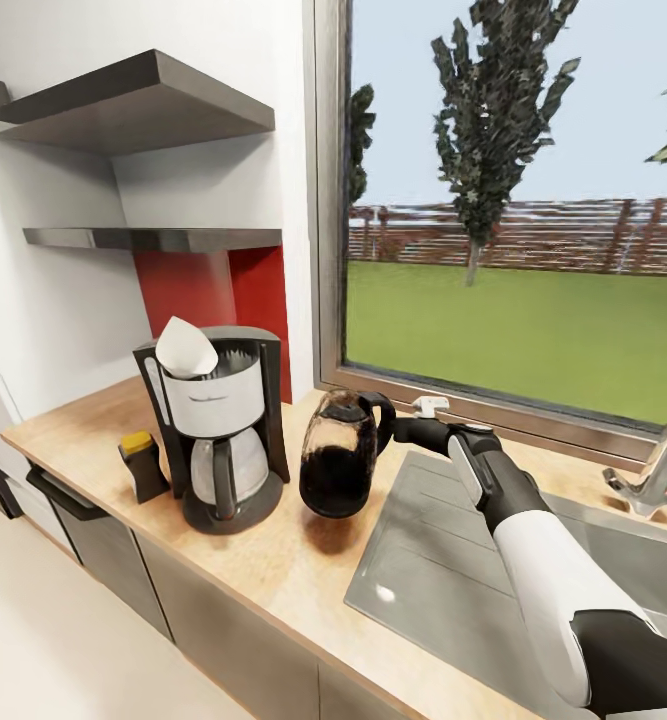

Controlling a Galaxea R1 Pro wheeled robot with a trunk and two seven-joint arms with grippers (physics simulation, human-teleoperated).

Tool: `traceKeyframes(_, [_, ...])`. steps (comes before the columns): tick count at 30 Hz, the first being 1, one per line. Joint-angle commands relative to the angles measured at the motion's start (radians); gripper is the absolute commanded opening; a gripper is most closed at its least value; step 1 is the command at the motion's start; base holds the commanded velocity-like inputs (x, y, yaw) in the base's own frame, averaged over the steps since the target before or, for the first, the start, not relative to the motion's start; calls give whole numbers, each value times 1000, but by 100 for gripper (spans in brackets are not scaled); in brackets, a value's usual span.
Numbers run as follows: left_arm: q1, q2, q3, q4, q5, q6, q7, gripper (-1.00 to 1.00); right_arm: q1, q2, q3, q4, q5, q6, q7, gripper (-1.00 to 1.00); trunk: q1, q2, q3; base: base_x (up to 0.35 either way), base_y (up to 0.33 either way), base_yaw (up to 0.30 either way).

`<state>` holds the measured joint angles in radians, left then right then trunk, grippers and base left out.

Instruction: Set up a coffee station on the kitchen countertop: keep the coffee maker on the countertop, move the bottle of coffee from the kitchen shelf to the counter next to the coffee maker, place a paper coffee filter on top of the coffee maker, put the saucer next to the coffee maker with the coffee cup on the saucer, and place the electric kettle next to the coffee maker.

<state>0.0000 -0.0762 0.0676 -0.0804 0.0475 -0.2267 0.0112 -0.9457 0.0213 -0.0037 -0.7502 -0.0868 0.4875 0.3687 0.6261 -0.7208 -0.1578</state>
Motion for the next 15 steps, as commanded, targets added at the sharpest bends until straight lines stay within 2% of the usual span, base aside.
traceKeyframes(1, [0, 0, 6, -1, 3, -2, -1, 100, -1, 0, -1, -1, -13, 8, -2, -100, 0, -1, -2, 0, 0, 0])
traceKeyframes(5, [0, -1, 6, -1, 3, -1, -1, 100, -1, 0, -1, -1, -13, 8, -1, -100, 0, -1, -5, 0, 0, 27])
traceKeyframes(15, [0, -1, 6, -1, 3, -1, -2, 100, -1, 0, -1, -1, -13, 8, -1, -100, 39, -71, -52, 0, 0, 63])
